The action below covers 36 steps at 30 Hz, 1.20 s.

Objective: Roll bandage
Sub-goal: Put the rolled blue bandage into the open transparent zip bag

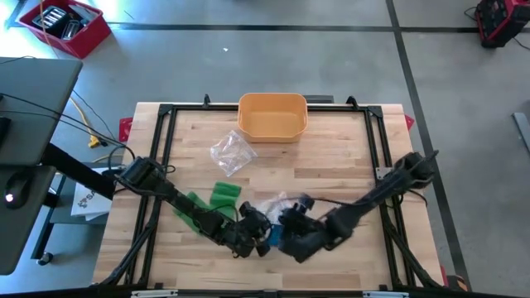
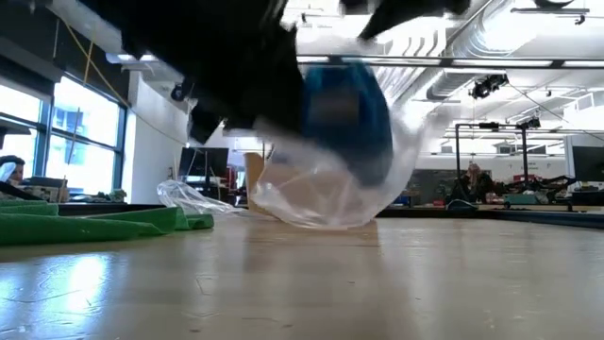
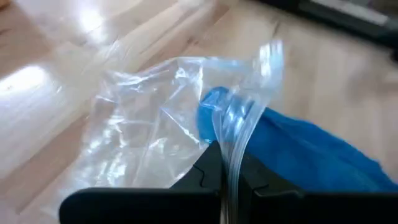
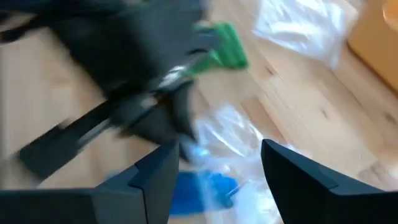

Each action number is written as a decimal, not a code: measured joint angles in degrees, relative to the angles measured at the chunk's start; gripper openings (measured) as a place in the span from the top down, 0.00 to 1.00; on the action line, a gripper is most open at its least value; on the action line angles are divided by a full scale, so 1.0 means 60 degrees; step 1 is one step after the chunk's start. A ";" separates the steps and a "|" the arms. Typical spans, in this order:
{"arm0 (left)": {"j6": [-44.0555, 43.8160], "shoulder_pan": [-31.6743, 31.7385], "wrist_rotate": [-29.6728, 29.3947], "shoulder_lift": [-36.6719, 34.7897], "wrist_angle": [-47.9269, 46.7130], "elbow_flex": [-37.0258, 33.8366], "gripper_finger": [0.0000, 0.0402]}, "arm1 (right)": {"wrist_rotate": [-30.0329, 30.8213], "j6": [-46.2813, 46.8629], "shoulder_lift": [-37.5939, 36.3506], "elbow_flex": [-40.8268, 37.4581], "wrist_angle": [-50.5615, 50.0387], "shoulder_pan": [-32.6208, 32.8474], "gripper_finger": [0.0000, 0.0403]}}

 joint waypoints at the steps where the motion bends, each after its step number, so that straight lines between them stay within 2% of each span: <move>1: 0.0006 0.0009 0.0066 -0.0158 0.0013 0.0000 1.00 | 0.0041 -0.0287 -0.0128 0.0006 0.0106 0.0209 0.46; 5: 0.0320 0.0012 0.0063 -0.0739 -0.0003 0.0001 1.00 | 0.0021 -0.1836 -0.0242 0.0011 0.1010 0.1015 0.45; 9: 0.0313 0.0008 0.0073 -0.1060 -0.0003 0.0007 1.00 | -0.0377 -0.3192 0.0095 0.0011 0.2961 0.1605 0.47; 12: 0.0313 0.0008 0.0069 -0.1128 0.0009 0.0005 1.00 | -0.0388 -0.3858 0.0357 0.0007 0.4299 0.1858 0.52; 15: 0.0295 0.0008 0.0087 -0.1124 0.0058 0.0004 1.00 | -0.0392 -0.3951 0.0482 0.0009 0.4928 0.1765 0.60; 21: 0.0295 -0.0125 0.0312 -0.1120 0.0430 0.0004 1.00 | -0.0002 -0.2048 0.0779 0.0001 0.2846 0.0970 0.81; 24: 0.0544 -0.0198 0.0318 -0.1120 0.0572 0.0000 1.00 | 0.0898 -0.0713 0.0860 -0.0002 0.1601 0.0774 0.91; 26: 0.0554 -0.0249 0.0355 -0.1120 0.0534 -0.0004 1.00 | 0.1531 -0.0446 0.0844 -0.0007 0.1465 0.0762 0.97; 28: 0.0547 -0.0285 0.0422 -0.1120 0.0523 0.0000 1.00 | 0.1783 -0.0690 0.0703 -0.0007 0.1575 0.0840 0.99; 36: 0.0562 -0.0320 0.0430 -0.1120 0.0363 -0.0004 1.00 | 0.1668 -0.1233 0.0019 0.0000 0.1752 0.1292 0.95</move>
